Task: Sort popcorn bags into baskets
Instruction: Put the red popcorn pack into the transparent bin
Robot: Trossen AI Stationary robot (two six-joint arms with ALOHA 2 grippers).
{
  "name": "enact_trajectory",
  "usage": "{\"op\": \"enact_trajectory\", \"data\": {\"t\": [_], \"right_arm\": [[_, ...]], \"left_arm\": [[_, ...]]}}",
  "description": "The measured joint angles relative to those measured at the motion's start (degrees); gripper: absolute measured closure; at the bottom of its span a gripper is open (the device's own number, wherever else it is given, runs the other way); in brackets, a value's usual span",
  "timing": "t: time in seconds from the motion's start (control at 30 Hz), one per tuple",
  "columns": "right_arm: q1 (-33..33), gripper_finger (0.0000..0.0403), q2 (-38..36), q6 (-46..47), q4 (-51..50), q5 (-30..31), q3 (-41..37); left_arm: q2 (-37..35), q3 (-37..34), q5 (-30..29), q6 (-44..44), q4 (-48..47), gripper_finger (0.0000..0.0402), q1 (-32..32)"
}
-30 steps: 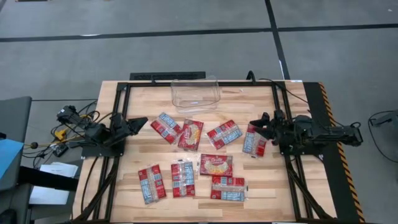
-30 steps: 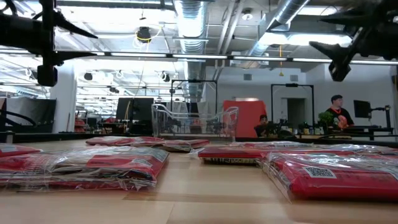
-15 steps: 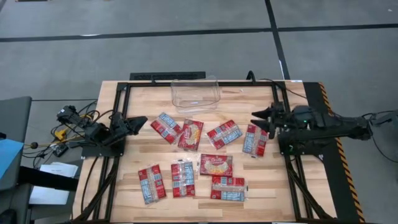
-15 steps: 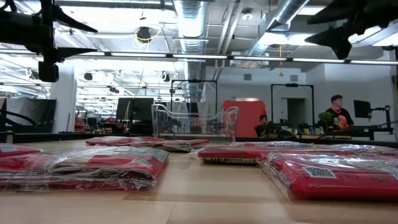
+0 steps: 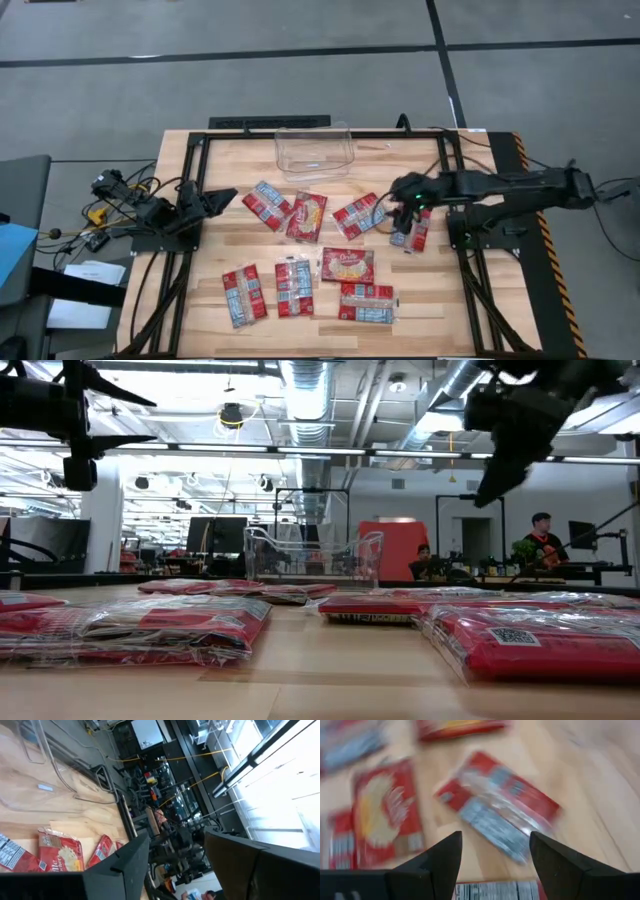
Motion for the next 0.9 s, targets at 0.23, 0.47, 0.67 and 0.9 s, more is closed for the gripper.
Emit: {"op": "enact_trajectory", "data": {"t": [0.23, 0.47, 0.67, 0.9], "right_arm": [[3.93, 0.0132, 11.00, -16.24, 4.48, 4.38, 4.24], [0.17, 0.0134, 17.89, -5.62, -7.47, 4.86, 12.79], [-8.06, 0.0137, 17.06, 8.20, -9.03, -5.65, 11.96], [-15.06, 0.0138, 12.37, 14.38, -7.16, -7.61, 6.64]], "left_arm": [[0.00, 0.00, 0.02, 0.42, -0.34, 0.0178, 0.00], [0.00, 0.00, 2.79, -2.33, -0.38, 0.0173, 0.02], [6.38, 2.74, 10.61, -5.55, -0.75, 0.0173, 0.02], [29.92, 21.71, 13.58, 4.16, -4.01, 0.0173, 0.75]]}}
